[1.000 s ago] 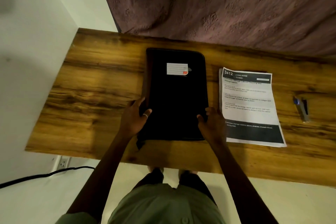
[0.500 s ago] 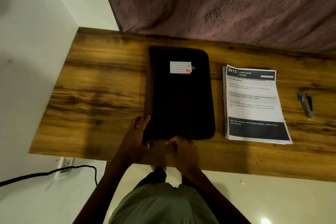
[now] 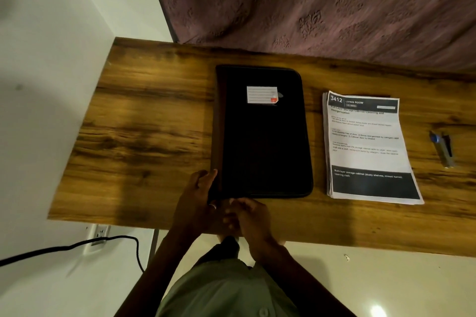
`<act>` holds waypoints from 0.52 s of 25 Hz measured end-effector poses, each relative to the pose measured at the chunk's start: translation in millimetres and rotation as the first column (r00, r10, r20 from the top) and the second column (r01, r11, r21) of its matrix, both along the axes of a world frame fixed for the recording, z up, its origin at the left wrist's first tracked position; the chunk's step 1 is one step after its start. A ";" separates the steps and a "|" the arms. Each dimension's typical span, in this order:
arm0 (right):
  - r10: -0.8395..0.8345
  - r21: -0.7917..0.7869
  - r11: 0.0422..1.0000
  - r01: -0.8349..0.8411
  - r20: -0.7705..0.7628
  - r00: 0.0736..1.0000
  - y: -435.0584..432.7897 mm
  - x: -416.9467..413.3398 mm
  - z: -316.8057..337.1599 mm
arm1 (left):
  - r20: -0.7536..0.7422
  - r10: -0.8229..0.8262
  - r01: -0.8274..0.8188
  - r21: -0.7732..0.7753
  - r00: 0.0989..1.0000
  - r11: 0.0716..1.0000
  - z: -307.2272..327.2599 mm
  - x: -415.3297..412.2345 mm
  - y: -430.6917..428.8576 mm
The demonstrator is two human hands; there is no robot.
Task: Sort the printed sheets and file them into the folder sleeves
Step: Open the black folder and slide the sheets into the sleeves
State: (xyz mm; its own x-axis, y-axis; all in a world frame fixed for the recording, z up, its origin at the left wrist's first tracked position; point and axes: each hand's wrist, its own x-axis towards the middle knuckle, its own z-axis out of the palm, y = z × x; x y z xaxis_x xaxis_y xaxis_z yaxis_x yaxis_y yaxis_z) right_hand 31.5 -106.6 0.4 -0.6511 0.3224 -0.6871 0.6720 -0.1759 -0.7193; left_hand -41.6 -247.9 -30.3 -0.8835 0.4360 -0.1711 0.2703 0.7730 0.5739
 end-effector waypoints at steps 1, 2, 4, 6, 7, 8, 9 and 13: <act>-0.036 -0.036 0.999 0.036 0.002 0.999 -0.2 0.7 1.3 | -0.066 -0.007 0.004 -0.042 0.998 0.999 1.9 4.1 4.4; -0.074 -0.067 0.995 0.074 0.007 0.997 1.5 1.4 1.0 | -0.135 -0.035 0.023 -0.086 0.990 0.996 3.8 6.4 9.6; -0.177 -0.110 0.977 0.180 0.037 0.983 9.5 2.7 -0.9 | -0.235 -0.130 0.095 -0.154 0.963 0.984 6.8 5.5 19.9; -0.312 -0.142 0.937 0.319 0.068 0.948 24.3 4.0 -2.1 | -0.267 -0.210 0.157 -0.206 0.941 0.966 5.7 3.0 25.6; -0.365 -0.158 0.914 0.373 0.080 0.928 32.1 4.8 -1.6 | -0.273 -0.232 0.172 -0.229 0.934 0.958 3.7 1.8 26.1; -0.399 -0.178 0.895 0.409 0.090 0.913 39.0 5.7 -0.6 | -0.295 -0.249 0.179 -0.244 0.923 0.953 0.8 0.8 25.3; -0.413 -0.200 0.883 0.425 0.098 0.905 45.1 6.9 1.1 | -0.314 -0.266 0.191 -0.250 0.911 0.949 -2.1 -0.2 24.3; -0.322 -0.355 0.869 0.344 0.121 0.939 43.4 6.8 6.7 | -0.390 -0.327 0.253 -0.229 0.861 0.940 -11.7 -1.6 12.8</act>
